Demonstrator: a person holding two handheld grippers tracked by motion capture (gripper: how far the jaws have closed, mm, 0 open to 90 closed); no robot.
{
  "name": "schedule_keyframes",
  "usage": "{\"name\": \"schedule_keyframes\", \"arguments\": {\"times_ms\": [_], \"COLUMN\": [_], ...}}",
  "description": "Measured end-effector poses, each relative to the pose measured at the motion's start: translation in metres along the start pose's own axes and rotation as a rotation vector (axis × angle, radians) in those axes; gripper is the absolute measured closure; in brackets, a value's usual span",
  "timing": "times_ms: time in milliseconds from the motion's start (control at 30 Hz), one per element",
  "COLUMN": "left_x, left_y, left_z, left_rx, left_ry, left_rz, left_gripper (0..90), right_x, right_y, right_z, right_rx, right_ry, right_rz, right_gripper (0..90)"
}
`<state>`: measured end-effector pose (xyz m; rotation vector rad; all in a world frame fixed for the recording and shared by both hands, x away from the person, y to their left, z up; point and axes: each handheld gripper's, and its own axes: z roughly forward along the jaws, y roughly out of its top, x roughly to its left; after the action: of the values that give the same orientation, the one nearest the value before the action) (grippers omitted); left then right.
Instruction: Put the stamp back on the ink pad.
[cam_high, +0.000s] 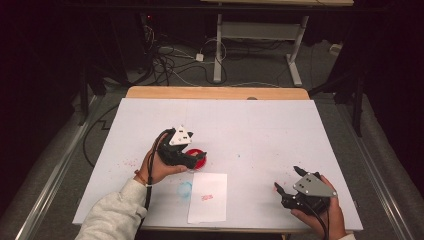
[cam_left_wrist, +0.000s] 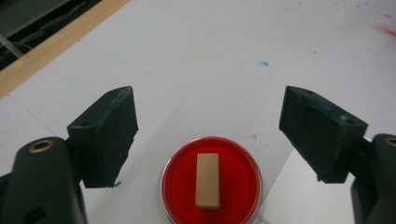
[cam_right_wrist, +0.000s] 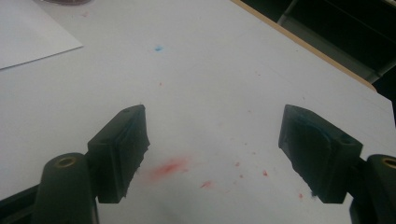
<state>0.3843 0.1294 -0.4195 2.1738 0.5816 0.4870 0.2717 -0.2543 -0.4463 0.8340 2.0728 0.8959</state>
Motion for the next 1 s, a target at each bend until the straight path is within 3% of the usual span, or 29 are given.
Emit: {"name": "schedule_keyframes", "arguments": {"times_ms": [300, 1000], "left_x": [-0.011, -0.022], "left_y": [0.003, -0.007], "left_z": [-0.013, -0.035], "left_rx": [-0.069, -0.080], "left_ry": [0.023, 0.079], "left_rz": [0.048, 0.108], "left_gripper": [18.8, 18.6], "right_x": [0.001, 0.003], "right_y": [0.001, 0.005], "right_z": [-0.002, -0.007], "right_rx": [-0.011, -0.040], "right_ry": [0.002, 0.010], "right_rz": [-0.001, 0.001], "right_gripper": [24.3, 24.3]}}
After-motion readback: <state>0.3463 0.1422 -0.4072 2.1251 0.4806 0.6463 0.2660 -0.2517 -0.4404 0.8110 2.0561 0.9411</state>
